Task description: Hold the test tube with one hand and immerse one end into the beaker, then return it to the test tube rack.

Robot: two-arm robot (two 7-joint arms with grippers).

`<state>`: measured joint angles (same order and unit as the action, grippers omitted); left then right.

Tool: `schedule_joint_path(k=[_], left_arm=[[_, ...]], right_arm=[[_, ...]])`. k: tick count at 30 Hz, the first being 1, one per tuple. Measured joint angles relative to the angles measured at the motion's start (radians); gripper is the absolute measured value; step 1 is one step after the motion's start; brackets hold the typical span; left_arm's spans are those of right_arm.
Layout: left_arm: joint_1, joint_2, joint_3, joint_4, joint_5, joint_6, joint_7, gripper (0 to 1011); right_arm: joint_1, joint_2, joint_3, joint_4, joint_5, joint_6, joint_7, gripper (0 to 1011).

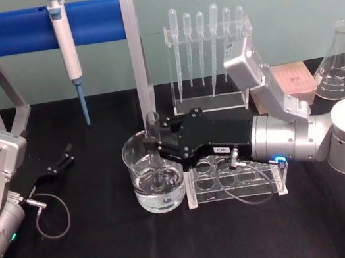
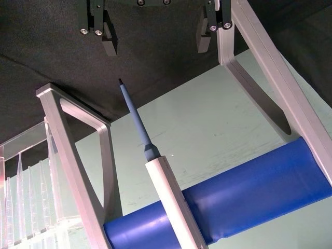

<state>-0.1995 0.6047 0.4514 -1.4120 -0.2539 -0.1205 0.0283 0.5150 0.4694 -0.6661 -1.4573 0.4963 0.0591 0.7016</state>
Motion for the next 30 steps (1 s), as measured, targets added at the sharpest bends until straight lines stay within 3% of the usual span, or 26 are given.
schedule_joint_path(k=[21, 30], left_arm=[[0.0, 0.0, 0.0, 0.0, 0.0, 0.0, 0.0, 1000], [0.0, 0.0, 0.0, 0.0, 0.0, 0.0, 0.0, 1000]], right_arm=[[0.044, 0.064, 0.043, -0.146, 0.063, 0.045, 0.007, 234], [0.029, 0.126, 0.087, -0.232, 0.106, 0.067, -0.026, 235]])
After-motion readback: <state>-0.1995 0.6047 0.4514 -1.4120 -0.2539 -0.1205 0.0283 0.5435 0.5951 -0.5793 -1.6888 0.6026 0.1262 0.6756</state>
